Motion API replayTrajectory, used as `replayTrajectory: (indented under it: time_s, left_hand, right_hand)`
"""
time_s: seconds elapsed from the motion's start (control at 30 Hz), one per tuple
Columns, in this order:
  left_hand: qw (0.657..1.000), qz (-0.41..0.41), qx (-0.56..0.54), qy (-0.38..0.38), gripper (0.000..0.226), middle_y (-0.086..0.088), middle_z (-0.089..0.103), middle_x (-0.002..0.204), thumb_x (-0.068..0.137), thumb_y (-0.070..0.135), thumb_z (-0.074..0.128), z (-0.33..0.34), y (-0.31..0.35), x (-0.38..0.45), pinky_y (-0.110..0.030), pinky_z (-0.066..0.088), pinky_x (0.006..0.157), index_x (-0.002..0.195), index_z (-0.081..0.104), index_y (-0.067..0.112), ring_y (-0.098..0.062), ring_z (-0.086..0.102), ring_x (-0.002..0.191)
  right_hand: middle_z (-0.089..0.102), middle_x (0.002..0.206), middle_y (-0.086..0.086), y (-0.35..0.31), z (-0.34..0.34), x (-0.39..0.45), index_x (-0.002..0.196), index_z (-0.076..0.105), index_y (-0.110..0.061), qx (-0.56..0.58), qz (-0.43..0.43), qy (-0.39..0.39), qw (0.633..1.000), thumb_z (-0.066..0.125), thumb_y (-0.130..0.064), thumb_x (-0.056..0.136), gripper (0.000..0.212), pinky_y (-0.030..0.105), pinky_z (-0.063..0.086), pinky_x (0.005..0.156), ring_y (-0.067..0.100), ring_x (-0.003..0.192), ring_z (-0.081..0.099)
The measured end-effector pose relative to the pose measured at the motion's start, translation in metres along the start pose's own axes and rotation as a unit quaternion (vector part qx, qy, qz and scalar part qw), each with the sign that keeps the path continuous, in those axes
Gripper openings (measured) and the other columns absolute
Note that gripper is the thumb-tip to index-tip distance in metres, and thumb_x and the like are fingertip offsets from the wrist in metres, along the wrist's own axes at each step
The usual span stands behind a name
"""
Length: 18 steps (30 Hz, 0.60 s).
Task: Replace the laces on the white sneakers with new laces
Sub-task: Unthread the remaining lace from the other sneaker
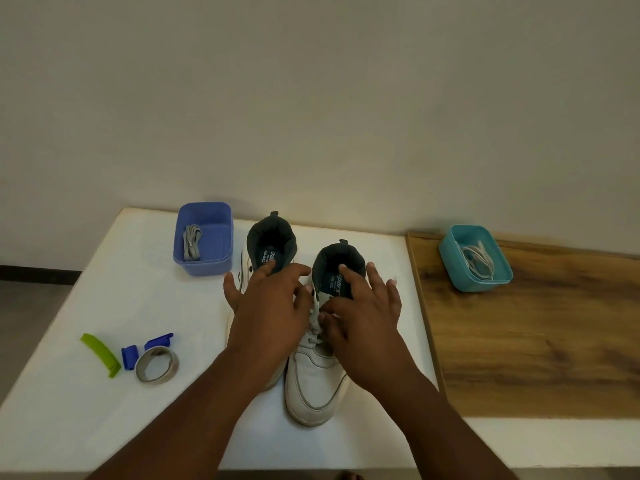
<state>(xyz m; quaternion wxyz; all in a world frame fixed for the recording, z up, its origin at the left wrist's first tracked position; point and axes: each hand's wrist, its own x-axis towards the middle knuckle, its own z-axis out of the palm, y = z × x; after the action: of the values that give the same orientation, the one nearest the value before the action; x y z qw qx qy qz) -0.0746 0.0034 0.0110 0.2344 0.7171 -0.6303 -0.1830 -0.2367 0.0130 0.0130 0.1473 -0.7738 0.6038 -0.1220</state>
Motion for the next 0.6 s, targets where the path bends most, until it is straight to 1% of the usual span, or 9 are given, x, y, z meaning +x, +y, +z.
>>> replayTrajectory:
  time_s: [0.07,0.13,0.2,0.23,0.3,0.37,0.43,0.5,0.6]
  left_hand:
    - [1.000,0.003,-0.006,-0.004,0.034,0.016,0.070,0.113,0.101,0.039,0.042,0.000,-0.001,-0.001,-0.060,-0.003,0.120,0.133,0.053,0.044,-0.012,0.035,0.145]
    - [1.000,0.007,-0.010,-0.023,0.046,0.017,0.067,0.120,0.094,0.042,0.032,0.001,-0.002,-0.002,-0.060,-0.004,0.119,0.136,0.050,0.048,-0.013,0.034,0.145]
    - [0.999,0.014,0.008,-0.050,0.055,0.017,0.059,0.134,0.086,0.043,0.031,0.001,-0.001,-0.001,-0.058,-0.006,0.118,0.138,0.048,0.053,-0.014,0.028,0.148]
    - [0.998,0.016,0.019,-0.059,0.051,0.016,0.055,0.139,0.089,0.041,0.036,0.001,-0.001,-0.001,-0.057,-0.006,0.119,0.138,0.047,0.054,-0.014,0.026,0.148]
    - [0.998,0.018,0.026,-0.060,0.047,0.015,0.053,0.141,0.096,0.028,0.051,0.000,0.001,0.000,-0.058,-0.004,0.120,0.137,0.048,0.053,-0.014,0.026,0.148]
    - [0.998,0.017,0.028,-0.055,0.049,0.015,0.055,0.140,0.097,0.022,0.055,-0.001,0.003,0.000,-0.057,-0.002,0.121,0.136,0.049,0.051,-0.014,0.028,0.147]
    - [0.998,0.022,0.027,-0.050,0.050,0.015,0.055,0.139,0.096,0.020,0.056,-0.001,0.003,0.000,-0.057,0.000,0.121,0.135,0.050,0.051,-0.014,0.029,0.147]
    - [0.998,0.025,0.032,-0.052,0.051,0.016,0.052,0.141,0.095,0.020,0.056,-0.002,0.003,0.001,-0.058,0.001,0.120,0.134,0.050,0.052,-0.014,0.029,0.147]
    - [0.998,0.031,0.037,-0.037,0.050,0.017,0.052,0.140,0.095,0.019,0.055,0.000,0.001,0.000,-0.060,0.001,0.120,0.131,0.050,0.052,-0.014,0.031,0.146]
  right_hand:
    - [0.042,0.158,-0.003,0.002,-0.001,0.001,0.103,0.072,-0.036,0.013,0.027,0.021,0.999,0.042,-0.041,0.101,0.030,0.051,-0.002,0.126,0.025,0.156,0.014]
    - [0.048,0.153,0.000,0.007,-0.008,0.002,0.105,0.070,-0.032,0.017,0.057,0.064,0.996,0.039,-0.038,0.104,0.032,0.049,0.003,0.125,0.025,0.153,0.022]
    - [0.041,0.159,0.001,0.009,-0.014,0.003,0.108,0.071,-0.034,0.020,0.056,0.066,0.996,0.049,-0.036,0.104,0.022,0.049,0.002,0.124,0.028,0.155,0.014]
    - [0.033,0.164,0.000,0.007,-0.015,0.002,0.112,0.070,-0.037,0.016,0.041,0.044,0.998,0.052,-0.037,0.103,0.020,0.050,-0.003,0.124,0.029,0.157,0.006]
    - [0.017,0.169,-0.004,0.000,-0.011,-0.002,0.114,0.069,-0.041,0.000,0.005,-0.020,1.000,0.051,-0.042,0.101,0.023,0.048,-0.014,0.122,0.027,0.157,-0.010]
    - [0.019,0.169,-0.005,-0.003,-0.004,-0.004,0.106,0.072,-0.038,-0.005,-0.010,-0.039,0.999,0.049,-0.042,0.099,0.024,0.046,-0.018,0.121,0.026,0.157,-0.011]
    - [0.032,0.164,-0.006,0.000,-0.005,-0.002,0.100,0.072,-0.036,0.010,0.016,-0.010,1.000,0.055,-0.036,0.100,0.018,0.048,-0.011,0.124,0.025,0.157,0.002]
    - [0.046,0.154,-0.004,0.007,-0.011,0.001,0.100,0.071,-0.034,0.014,0.054,0.058,0.997,0.054,-0.033,0.102,0.017,0.052,0.004,0.125,0.024,0.154,0.020]
    - [0.057,0.138,0.001,0.017,-0.015,0.000,0.101,0.068,-0.027,0.036,0.130,0.150,0.979,0.049,-0.033,0.101,0.019,0.052,0.031,0.115,0.025,0.138,0.044]
